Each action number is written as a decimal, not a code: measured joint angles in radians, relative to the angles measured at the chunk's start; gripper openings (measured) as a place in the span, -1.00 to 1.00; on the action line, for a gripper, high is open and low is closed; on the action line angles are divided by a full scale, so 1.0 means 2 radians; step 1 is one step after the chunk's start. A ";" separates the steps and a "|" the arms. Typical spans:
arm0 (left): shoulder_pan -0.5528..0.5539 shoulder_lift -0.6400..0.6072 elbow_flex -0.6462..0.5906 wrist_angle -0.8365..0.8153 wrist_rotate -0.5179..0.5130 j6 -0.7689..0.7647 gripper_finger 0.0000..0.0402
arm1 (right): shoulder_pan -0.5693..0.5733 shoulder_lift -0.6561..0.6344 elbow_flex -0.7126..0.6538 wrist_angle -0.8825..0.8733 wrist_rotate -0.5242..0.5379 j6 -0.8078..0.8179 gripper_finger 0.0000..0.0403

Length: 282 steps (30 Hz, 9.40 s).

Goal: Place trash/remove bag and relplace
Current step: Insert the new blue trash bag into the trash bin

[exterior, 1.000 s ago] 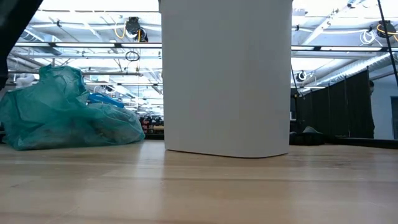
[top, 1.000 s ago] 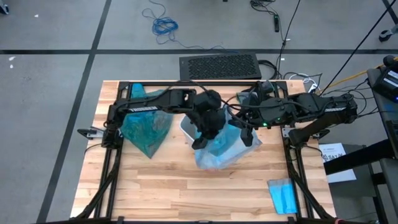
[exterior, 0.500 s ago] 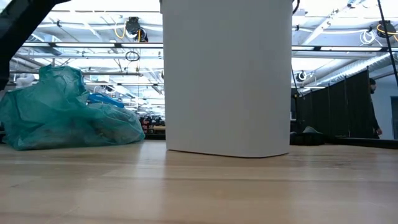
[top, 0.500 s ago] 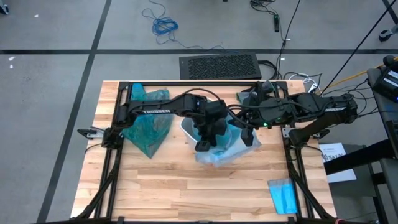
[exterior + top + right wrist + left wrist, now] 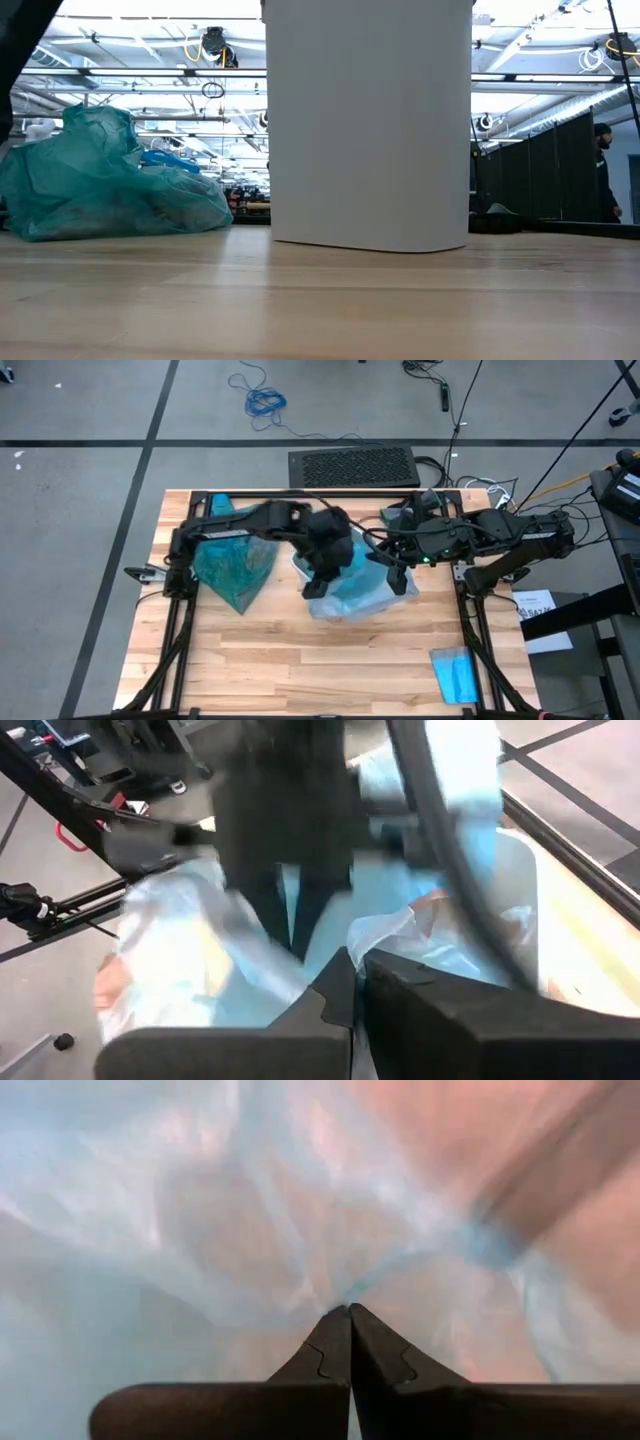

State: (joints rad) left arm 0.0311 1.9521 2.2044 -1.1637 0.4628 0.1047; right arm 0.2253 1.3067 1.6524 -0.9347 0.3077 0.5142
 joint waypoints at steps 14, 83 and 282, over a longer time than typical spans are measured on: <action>-0.001 -0.090 0.001 -0.010 -0.102 0.004 -1.00 | 0.000 0.000 0.000 0.001 0.000 -0.004 -1.00; 0.075 -0.208 -0.145 -0.150 -0.267 -0.120 -0.99 | -0.001 0.000 0.000 0.001 0.002 -0.013 -1.00; -0.162 -0.202 -0.151 -0.094 -0.451 -0.533 -0.97 | -0.280 0.075 0.000 -0.046 -0.326 -0.295 -1.00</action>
State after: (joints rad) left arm -0.2932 1.5487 1.9022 -1.3524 -0.4391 -0.9611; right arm -0.3344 1.4559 1.6516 -1.0265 -0.3435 -0.0761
